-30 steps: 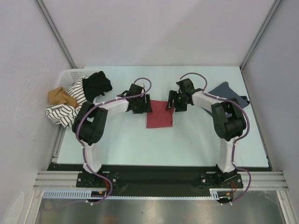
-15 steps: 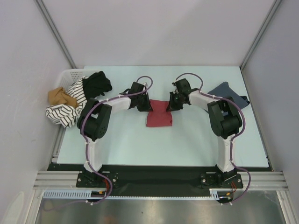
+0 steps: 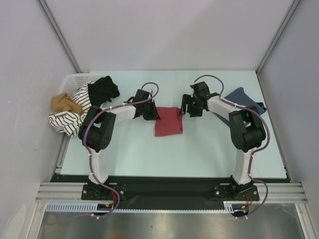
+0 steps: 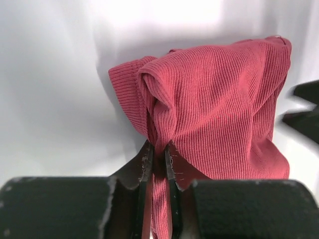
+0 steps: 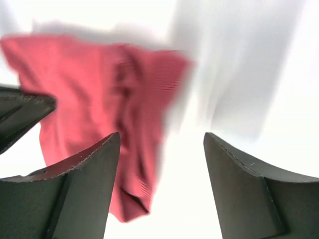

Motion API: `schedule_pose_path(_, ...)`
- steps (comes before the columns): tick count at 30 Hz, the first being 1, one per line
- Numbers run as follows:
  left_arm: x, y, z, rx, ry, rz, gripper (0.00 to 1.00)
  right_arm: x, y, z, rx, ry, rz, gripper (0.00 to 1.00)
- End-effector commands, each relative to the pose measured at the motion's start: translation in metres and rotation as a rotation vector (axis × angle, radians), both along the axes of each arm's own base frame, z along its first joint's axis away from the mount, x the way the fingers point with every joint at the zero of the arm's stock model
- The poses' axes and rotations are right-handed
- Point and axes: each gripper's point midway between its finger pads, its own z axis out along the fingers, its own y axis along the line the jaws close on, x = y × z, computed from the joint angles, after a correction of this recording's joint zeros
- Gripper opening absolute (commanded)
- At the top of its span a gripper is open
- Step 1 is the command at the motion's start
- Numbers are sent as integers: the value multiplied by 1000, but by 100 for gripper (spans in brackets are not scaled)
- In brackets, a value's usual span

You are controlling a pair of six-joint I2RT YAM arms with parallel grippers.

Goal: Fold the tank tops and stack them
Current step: Neatly place the folded tank top to the corner

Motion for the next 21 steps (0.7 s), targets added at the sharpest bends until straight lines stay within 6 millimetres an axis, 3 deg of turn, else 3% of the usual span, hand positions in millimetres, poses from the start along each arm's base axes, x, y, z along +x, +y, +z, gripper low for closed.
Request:
schedule_pose_path(1,-6,15,4,32,-2,2,16,16,-49,44,-96,-99,-119,71)
schedule_pose_path(4,-6,14,7,25,-12,-3,17,20,-91,54,-242,-137,-225,61)
schedule_pose_path(6,-8,14,9,17,-14,-7,17,25,-120,59,-380,-170,-293,60)
schedule_pose_path(9,-9,13,15,7,-24,-10,18,23,-146,54,-538,-154,-330,62)
schedule_pose_path(15,-13,7,27,-28,-36,-35,19,31,-159,42,-756,-137,-330,70)
schedule_pose_path(21,-18,5,35,-45,-38,-41,21,49,-156,28,-956,-124,-308,73)
